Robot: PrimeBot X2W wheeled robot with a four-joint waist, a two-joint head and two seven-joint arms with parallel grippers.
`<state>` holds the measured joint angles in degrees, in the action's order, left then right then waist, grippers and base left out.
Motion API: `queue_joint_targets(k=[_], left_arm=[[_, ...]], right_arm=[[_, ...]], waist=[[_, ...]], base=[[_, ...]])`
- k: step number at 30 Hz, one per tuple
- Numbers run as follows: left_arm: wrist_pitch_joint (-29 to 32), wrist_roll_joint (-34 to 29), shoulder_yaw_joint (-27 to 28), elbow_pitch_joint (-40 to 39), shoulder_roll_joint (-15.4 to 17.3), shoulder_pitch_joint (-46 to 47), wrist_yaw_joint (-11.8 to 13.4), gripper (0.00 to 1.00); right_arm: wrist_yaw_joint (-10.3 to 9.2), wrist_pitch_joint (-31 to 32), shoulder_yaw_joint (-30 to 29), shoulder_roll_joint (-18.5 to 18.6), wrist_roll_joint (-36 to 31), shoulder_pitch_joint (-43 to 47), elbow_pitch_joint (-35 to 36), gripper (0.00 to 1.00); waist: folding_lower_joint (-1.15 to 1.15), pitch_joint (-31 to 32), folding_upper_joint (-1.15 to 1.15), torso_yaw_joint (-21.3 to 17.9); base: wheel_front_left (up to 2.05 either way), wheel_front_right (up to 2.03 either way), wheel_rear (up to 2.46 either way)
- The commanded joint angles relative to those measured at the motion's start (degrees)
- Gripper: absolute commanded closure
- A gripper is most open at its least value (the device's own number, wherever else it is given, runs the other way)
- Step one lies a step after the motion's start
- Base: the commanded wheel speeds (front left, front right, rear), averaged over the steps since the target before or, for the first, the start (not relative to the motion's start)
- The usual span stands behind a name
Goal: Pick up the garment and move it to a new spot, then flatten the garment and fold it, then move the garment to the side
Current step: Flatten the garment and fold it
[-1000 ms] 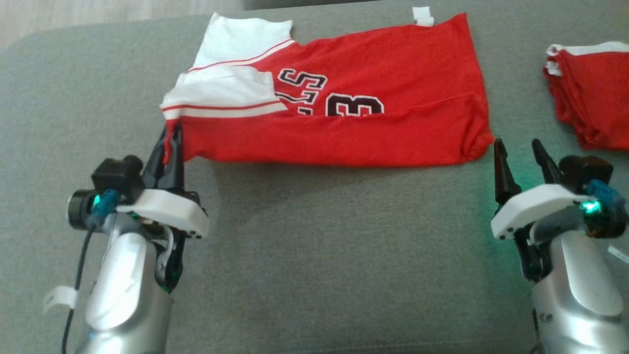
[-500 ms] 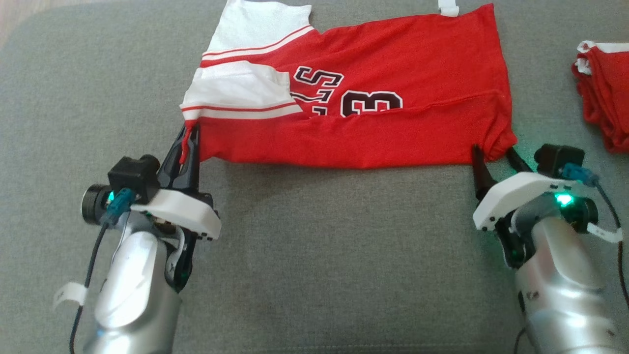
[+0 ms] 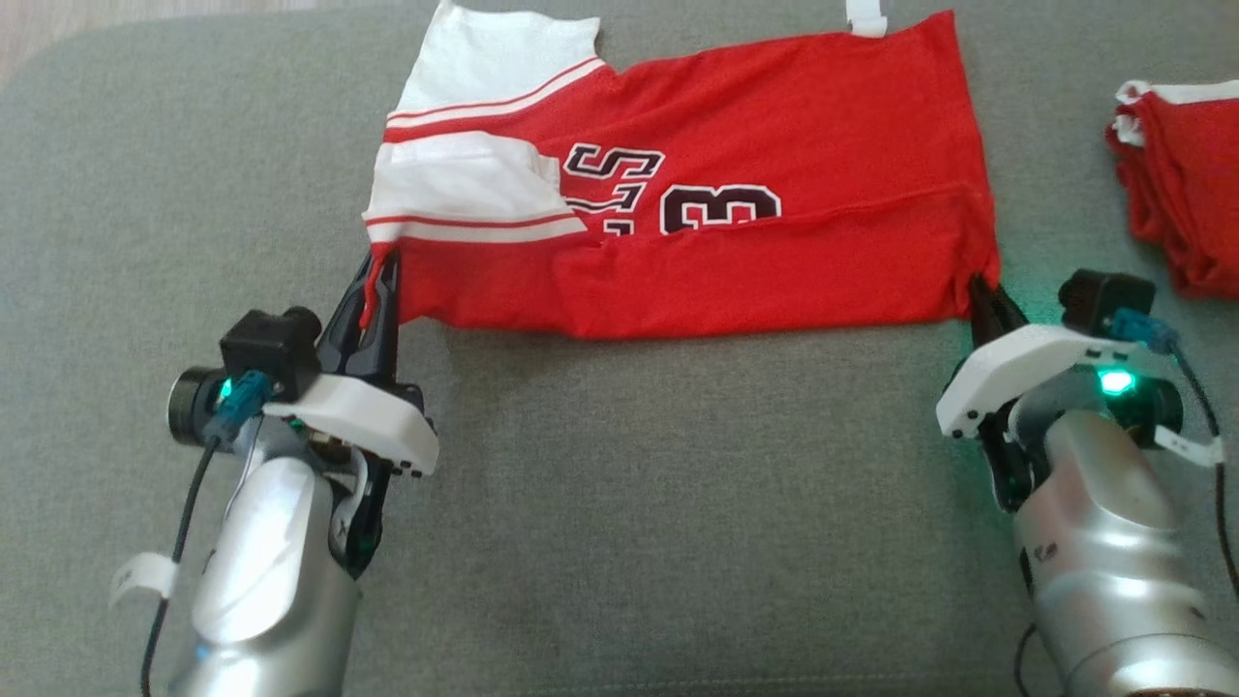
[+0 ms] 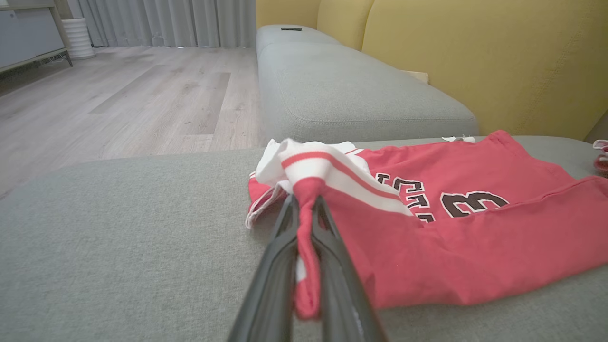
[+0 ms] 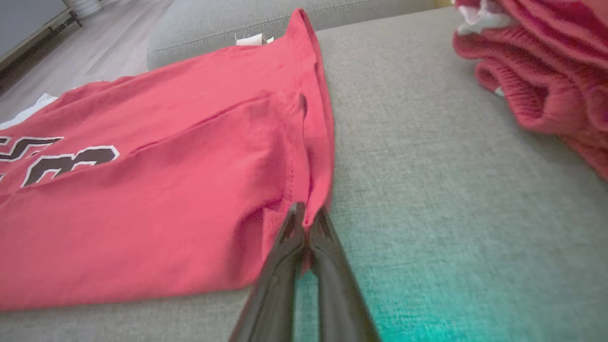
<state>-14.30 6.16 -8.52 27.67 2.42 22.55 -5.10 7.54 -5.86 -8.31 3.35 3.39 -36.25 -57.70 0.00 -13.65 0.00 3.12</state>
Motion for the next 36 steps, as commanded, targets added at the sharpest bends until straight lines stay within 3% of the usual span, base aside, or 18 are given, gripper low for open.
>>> queue_joint_targets(k=[1,11,18,28,35,36], left_arm=[[-0.7,-0.2,1.8,-1.6,0.8,1.1,-0.1,1.00],[-0.7,0.1,3.6,0.3,1.3,-2.3,-0.3,1.00],[-0.7,0.4,4.1,0.2,1.4,-6.7,-0.7,1.00],[-0.7,1.3,2.3,-0.2,1.4,-14.3,-1.4,1.00],[-0.7,1.7,1.3,0.7,1.2,-15.4,-1.3,1.00],[-0.7,1.8,1.2,0.8,1.2,-15.3,-1.1,0.67]], right_arm=[[-0.05,-1.0,0.7,-0.5,-0.6,-1.8,0.8,1.00],[-0.05,-4.2,-1.3,-0.5,-0.1,0.6,-0.3,1.00],[-0.05,-1.9,1.0,-0.4,3.7,5.2,2.8,1.00],[-0.05,8.3,2.6,2.9,10.5,17.5,15.4,1.00],[-0.05,13.3,1.3,2.7,11.9,24.2,25.0,1.00],[-0.05,13.9,1.0,2.6,11.6,24.9,26.4,0.78]], waist=[[0.00,0.5,0.00,-0.2],[0.00,5.5,0.00,-1.8],[0.00,9.5,0.00,-3.1],[0.00,13.1,0.00,-4.1],[0.00,12.8,0.00,-4.3],[0.00,12.6,0.00,-4.3]], base=[[0.00,0.00,0.00],[0.00,0.00,0.00],[0.00,0.00,0.00],[0.00,0.00,0.00],[0.00,0.00,0.00],[0.00,0.00,0.00]])
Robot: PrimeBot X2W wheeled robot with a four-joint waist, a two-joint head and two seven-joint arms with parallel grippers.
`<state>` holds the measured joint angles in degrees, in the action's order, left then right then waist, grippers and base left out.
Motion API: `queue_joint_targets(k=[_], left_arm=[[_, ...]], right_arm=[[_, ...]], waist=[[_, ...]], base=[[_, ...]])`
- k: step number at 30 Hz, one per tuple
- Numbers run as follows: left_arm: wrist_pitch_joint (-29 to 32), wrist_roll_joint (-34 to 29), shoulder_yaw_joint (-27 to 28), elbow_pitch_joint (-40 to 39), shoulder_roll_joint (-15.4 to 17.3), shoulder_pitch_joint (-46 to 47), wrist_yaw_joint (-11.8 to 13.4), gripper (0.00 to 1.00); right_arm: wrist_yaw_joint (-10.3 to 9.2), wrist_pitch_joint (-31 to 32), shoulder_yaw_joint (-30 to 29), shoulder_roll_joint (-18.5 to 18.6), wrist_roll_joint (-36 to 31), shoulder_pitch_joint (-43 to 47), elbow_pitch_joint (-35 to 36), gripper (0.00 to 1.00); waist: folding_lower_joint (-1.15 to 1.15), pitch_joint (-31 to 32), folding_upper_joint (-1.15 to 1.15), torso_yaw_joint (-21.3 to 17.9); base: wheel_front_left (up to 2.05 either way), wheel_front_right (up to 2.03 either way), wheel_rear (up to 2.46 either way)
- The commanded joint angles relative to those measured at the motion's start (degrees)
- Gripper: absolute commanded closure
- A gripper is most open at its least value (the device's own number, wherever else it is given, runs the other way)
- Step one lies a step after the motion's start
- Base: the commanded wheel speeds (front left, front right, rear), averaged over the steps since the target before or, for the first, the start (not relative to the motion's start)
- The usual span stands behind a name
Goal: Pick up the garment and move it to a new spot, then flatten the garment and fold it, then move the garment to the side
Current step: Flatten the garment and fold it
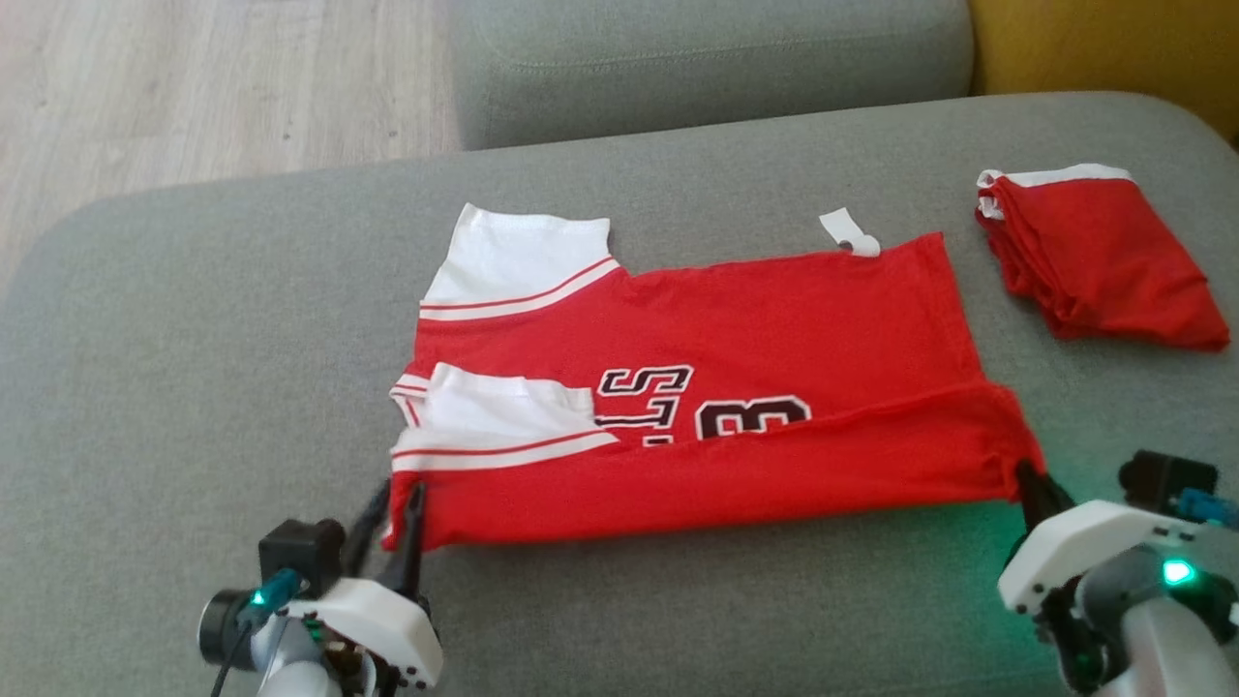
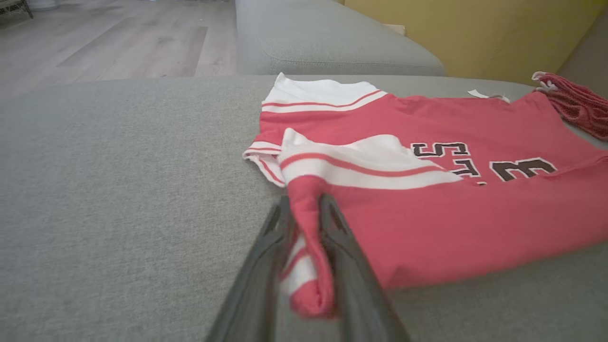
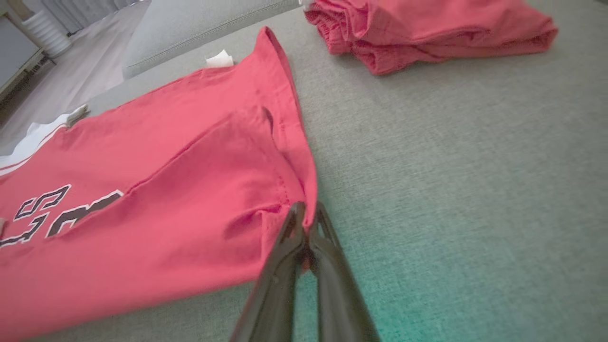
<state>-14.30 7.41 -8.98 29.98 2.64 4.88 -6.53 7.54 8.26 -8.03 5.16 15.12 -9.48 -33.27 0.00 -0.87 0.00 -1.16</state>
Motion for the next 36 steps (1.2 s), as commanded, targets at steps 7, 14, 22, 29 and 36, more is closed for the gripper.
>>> queue_joint_targets(k=[7,14,22,29,36], left_arm=[[-0.7,0.5,2.7,-3.5,1.2,4.2,1.9,0.00],[-0.7,1.2,5.7,-10.5,1.8,7.8,2.5,0.00],[0.5,1.8,4.7,-9.3,5.1,18.6,0.3,0.00],[10.6,8.0,-3.6,-1.5,12.0,35.3,-0.9,0.00],[19.7,22.6,-19.2,3.4,22.5,48.0,-0.9,0.00]], right_arm=[[-0.05,1.1,-2.3,-0.6,-2.0,0.1,11.9,0.00],[-0.05,-2.0,-2.1,-1.7,-4.0,-2.6,20.9,0.00],[-0.05,-4.8,3.3,-1.3,-7.0,-8.3,23.2,0.00],[-0.05,-4.0,7.4,0.5,-7.2,-14.7,24.0,0.00],[-0.05,-4.0,10.5,1.6,-6.6,-20.2,24.4,0.00]], waist=[[0.00,-1.7,0.00,0.0],[0.00,-4.5,0.00,-1.1],[0.00,-9.5,0.00,-3.3],[0.00,-15.7,0.00,-5.8],[0.00,-21.0,0.00,-8.2]], base=[[0.00,0.00,0.00],[0.00,0.00,0.00],[0.00,0.00,0.00],[0.00,0.00,0.00],[0.00,0.00,0.00]])
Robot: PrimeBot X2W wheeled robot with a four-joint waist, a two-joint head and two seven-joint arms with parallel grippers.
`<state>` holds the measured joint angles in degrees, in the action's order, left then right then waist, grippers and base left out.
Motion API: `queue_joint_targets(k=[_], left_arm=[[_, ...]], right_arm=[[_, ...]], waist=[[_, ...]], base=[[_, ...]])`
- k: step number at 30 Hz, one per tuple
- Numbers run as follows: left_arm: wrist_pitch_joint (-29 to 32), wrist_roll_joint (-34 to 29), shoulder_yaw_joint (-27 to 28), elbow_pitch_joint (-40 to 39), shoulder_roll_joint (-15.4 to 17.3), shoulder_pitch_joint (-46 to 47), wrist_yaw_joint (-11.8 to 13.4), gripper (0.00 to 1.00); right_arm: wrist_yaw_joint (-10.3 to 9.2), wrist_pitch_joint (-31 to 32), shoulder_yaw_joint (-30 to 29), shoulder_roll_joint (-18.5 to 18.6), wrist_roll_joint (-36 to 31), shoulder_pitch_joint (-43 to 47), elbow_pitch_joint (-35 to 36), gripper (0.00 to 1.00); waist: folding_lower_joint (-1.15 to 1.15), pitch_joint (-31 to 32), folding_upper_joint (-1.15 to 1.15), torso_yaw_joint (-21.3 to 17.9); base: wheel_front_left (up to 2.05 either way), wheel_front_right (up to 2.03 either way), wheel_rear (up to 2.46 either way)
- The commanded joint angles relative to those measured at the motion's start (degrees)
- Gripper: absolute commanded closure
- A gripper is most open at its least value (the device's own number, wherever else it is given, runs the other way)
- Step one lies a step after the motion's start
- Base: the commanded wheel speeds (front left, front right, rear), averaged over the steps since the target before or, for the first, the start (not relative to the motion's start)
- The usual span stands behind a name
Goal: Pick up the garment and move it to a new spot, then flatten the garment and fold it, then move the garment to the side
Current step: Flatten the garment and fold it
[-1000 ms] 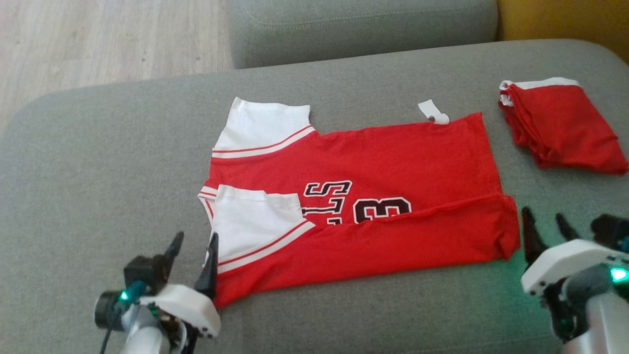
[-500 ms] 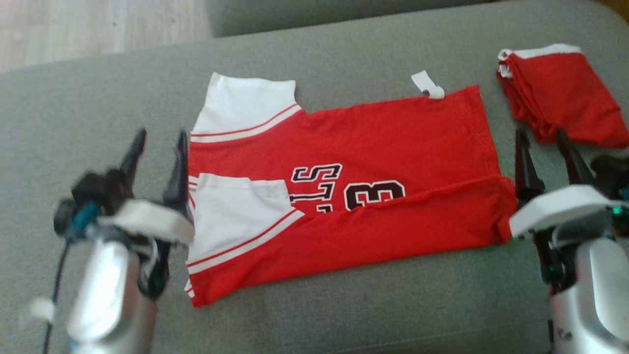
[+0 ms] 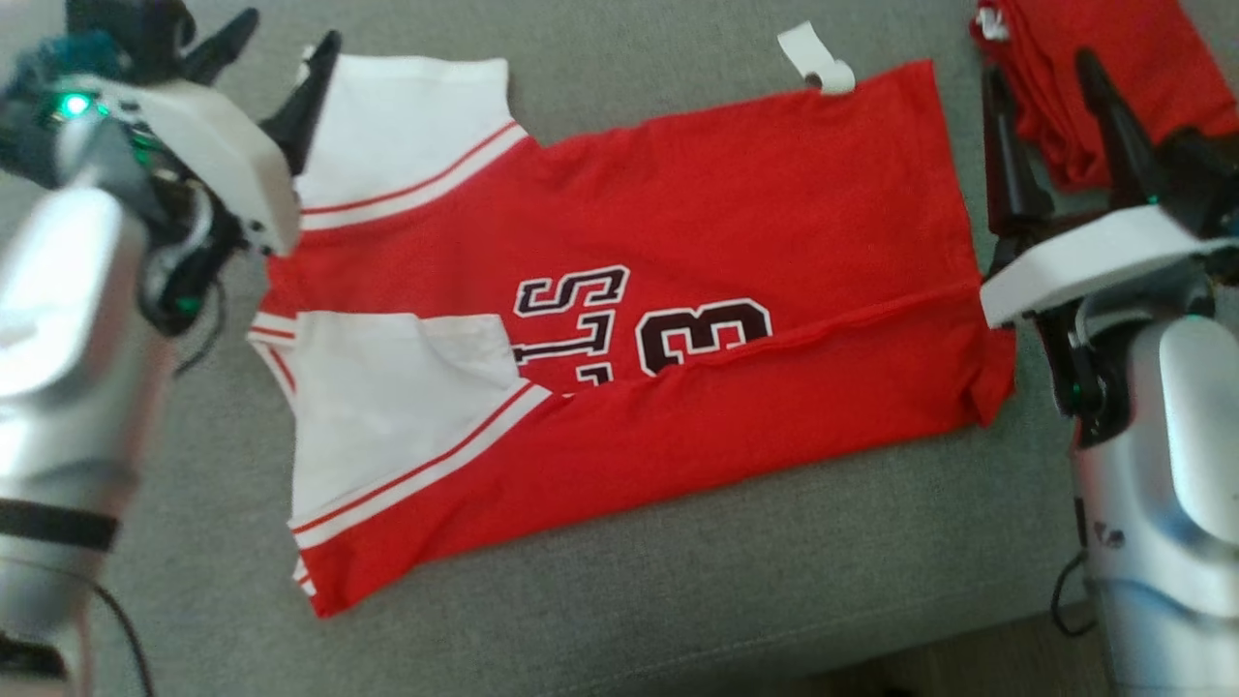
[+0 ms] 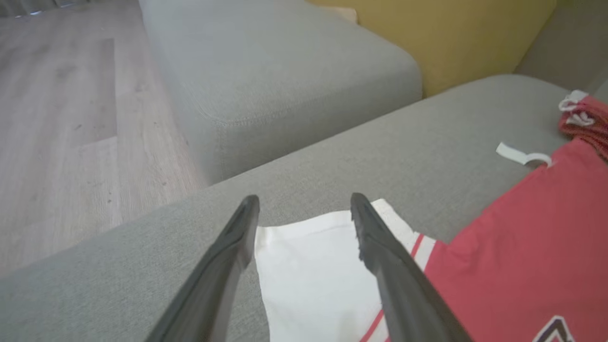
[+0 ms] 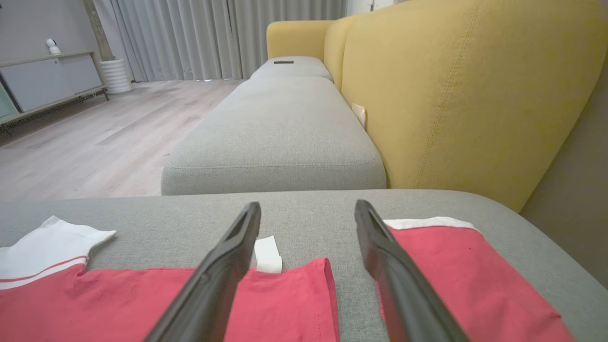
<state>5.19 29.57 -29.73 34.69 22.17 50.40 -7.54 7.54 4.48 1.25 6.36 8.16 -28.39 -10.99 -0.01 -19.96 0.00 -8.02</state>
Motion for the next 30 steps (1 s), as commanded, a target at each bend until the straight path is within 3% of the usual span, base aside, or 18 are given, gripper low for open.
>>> queue_joint_targets(k=[1,14,30], left_arm=[[1.1,2.1,-0.1,-0.7,4.0,3.7,0.1,0.00],[3.8,10.3,-13.8,8.4,11.3,14.1,0.1,0.00],[2.2,16.4,-23.6,15.9,11.4,20.9,0.1,0.00]], right_arm=[[-0.05,-0.3,1.4,0.5,0.4,-1.8,2.0,0.00],[-0.05,-0.7,4.4,0.3,1.4,-5.1,1.3,0.00],[-0.05,0.3,3.8,1.6,1.9,-6.0,1.5,0.00]], waist=[[0.01,-2.4,0.00,-1.6],[0.01,-7.7,0.00,-4.3],[0.01,-11.5,0.00,-5.3]], base=[[0.00,0.00,0.00],[0.00,0.00,0.00],[0.00,0.00,0.00]])
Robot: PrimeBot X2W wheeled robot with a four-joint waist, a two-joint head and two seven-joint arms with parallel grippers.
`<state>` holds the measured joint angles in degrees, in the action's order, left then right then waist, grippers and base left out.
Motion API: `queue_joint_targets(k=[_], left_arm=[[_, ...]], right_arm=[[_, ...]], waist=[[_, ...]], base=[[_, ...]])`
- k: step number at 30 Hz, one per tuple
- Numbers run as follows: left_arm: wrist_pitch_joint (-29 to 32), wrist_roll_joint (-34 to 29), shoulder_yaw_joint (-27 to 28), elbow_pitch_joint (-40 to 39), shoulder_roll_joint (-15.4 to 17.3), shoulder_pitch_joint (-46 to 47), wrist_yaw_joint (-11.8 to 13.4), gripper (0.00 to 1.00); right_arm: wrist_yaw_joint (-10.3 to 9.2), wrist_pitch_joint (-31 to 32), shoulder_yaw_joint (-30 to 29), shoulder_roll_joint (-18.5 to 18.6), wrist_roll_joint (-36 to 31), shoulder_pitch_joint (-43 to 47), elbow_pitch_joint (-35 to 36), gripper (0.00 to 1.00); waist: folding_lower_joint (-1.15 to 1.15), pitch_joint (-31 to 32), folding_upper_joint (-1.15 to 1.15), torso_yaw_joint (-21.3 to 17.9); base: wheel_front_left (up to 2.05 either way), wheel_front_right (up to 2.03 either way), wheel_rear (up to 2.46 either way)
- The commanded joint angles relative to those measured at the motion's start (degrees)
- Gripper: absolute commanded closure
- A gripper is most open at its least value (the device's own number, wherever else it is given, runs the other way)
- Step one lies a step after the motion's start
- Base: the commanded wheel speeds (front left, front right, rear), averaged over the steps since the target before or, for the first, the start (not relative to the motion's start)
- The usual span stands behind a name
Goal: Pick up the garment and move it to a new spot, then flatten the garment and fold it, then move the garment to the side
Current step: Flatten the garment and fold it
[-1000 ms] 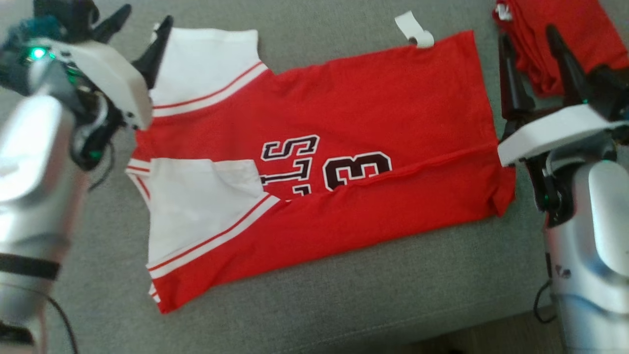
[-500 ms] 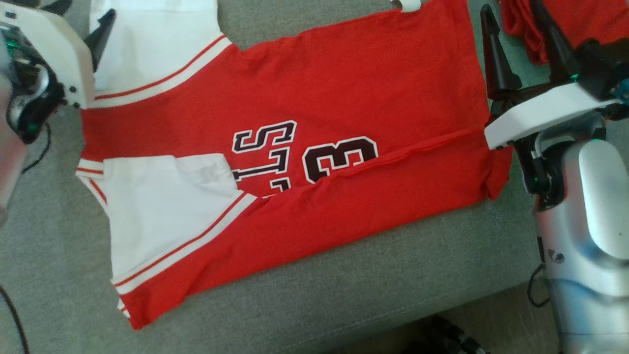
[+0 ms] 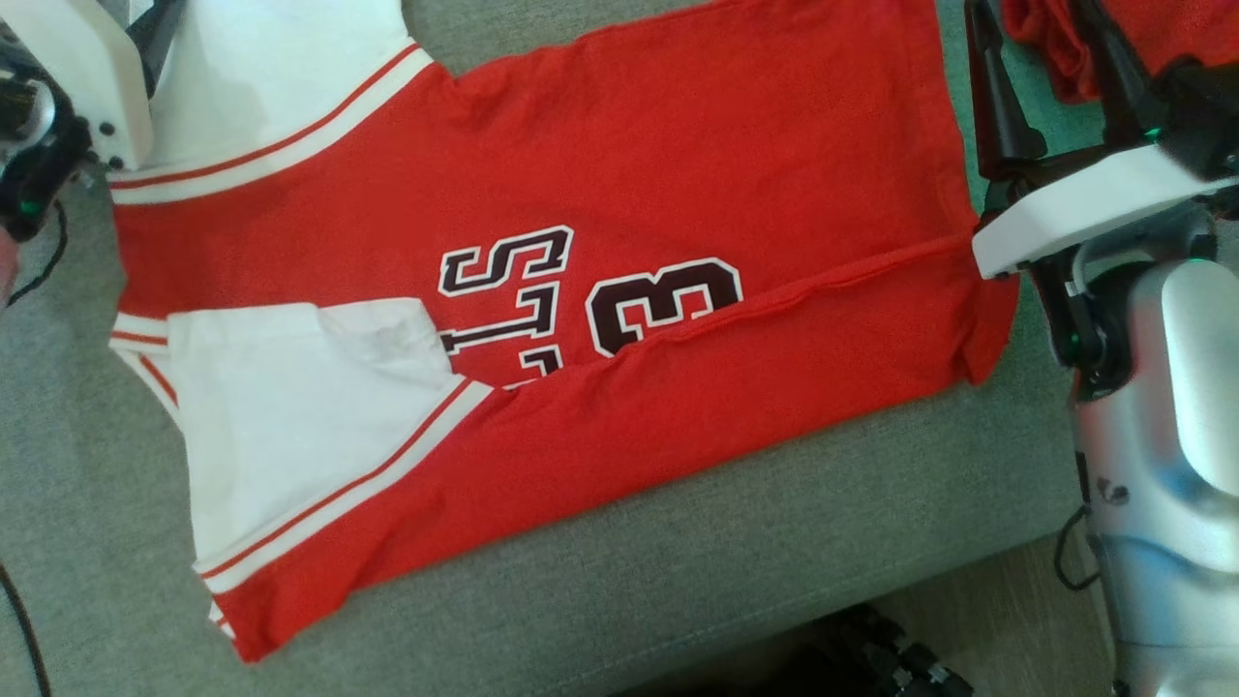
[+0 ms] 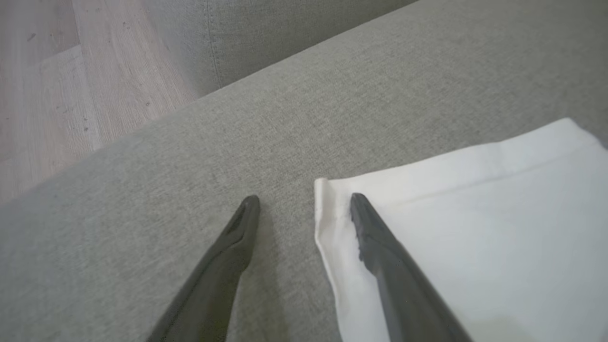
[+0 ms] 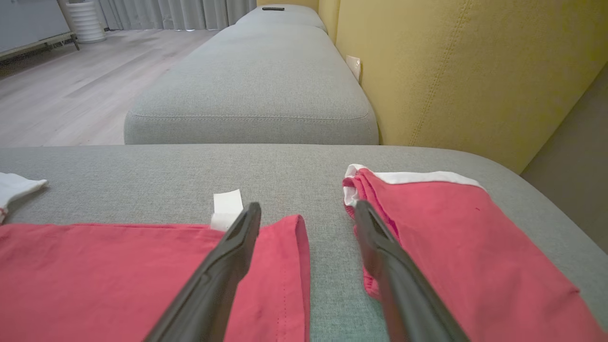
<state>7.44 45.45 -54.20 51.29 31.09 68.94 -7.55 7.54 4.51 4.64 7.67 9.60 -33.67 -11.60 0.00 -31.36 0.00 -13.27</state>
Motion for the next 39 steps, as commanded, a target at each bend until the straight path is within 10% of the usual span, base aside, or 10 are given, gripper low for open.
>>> queue_joint_targets(k=[1,3,4,5,23,39], left_arm=[[0.2,1.4,0.3,-0.9,2.5,2.5,0.1,0.00],[1.0,3.3,-1.3,-1.9,2.4,2.6,0.1,0.00],[1.4,4.3,-2.1,-2.4,2.4,2.6,0.1,0.60],[1.3,5.0,-2.8,-2.9,2.5,2.6,0.1,1.00],[-18.1,7.7,-9.0,-5.4,-2.6,2.5,0.1,1.00],[-21.3,5.2,-12.1,-16.6,-2.3,-0.8,0.5,1.00]], right_arm=[[-0.05,0.3,0.4,0.4,0.5,-0.8,2.1,0.00],[-0.05,0.3,0.2,0.5,0.5,-1.0,2.0,0.00],[-0.05,0.3,0.1,0.6,0.4,-1.1,1.9,0.00],[-0.05,0.4,0.0,0.7,0.4,-1.1,1.8,0.00],[-0.05,4.0,0.7,6.9,1.3,-5.0,-2.6,0.00],[-0.05,14.4,7.5,16.0,8.3,-10.0,-20.6,0.00]], waist=[[0.00,-0.2,0.00,-0.1],[0.00,-0.2,0.00,0.0],[0.00,-0.2,0.00,0.1],[0.00,-0.1,0.00,0.2],[0.00,7.8,0.00,10.0],[0.00,9.1,0.00,17.3]], base=[[0.00,0.00,0.00],[0.00,0.00,0.00],[0.00,0.00,0.00],[0.00,0.00,0.00],[0.00,0.00,0.00],[0.00,0.00,0.00]])
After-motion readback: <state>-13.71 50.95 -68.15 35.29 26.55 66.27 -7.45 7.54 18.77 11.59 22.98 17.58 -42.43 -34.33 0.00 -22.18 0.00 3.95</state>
